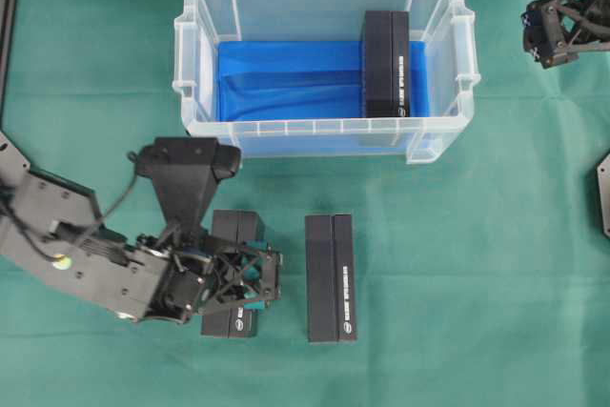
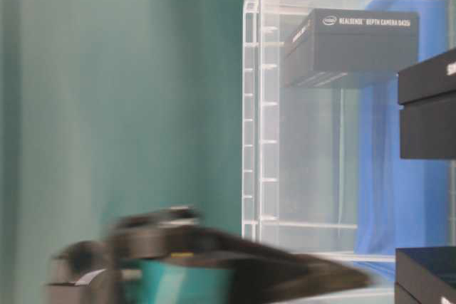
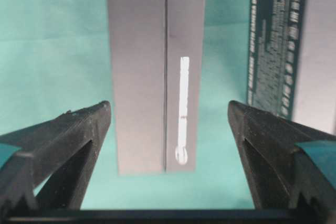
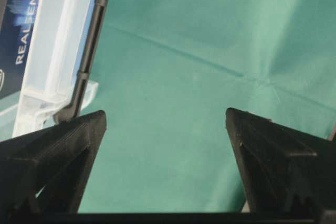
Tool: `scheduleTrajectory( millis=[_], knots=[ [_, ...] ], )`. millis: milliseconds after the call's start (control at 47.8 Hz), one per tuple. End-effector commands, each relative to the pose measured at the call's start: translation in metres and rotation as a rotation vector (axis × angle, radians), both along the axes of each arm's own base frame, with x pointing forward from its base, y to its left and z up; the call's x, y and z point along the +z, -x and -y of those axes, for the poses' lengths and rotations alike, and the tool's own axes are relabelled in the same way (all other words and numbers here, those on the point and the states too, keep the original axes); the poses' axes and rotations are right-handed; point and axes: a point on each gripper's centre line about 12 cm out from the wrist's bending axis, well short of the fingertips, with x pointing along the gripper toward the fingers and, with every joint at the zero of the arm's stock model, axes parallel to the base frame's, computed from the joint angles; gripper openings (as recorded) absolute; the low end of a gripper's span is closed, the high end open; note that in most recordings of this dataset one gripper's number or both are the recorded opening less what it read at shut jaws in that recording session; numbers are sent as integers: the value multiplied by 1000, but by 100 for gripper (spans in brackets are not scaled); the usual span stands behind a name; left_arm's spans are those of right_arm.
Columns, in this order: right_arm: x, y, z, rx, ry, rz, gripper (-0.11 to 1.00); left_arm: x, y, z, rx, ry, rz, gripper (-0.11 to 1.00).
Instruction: Take out the box from the case.
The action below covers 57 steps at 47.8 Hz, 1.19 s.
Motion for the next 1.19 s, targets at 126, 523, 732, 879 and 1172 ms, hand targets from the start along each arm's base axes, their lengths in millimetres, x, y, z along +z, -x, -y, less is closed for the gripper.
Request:
scheduleTrajectory(
  millis=[126, 523, 732, 879, 1172],
  knots=[
    [7, -1, 0, 1, 10, 27, 93, 85, 9, -7, 28, 10, 84, 95],
    [6, -1, 0, 0, 9, 25, 93, 137, 22, -13, -4, -17, 47, 95],
    [7, 0, 0, -1, 8, 22, 93, 131, 31, -13, -16, -14, 51, 95],
    [7, 0, 0, 0, 8, 22, 93, 126, 45, -15, -20, -13, 32, 95],
    [7, 0, -1, -1, 8, 22, 93, 122, 83, -13, -62, -16, 20, 95]
  ],
)
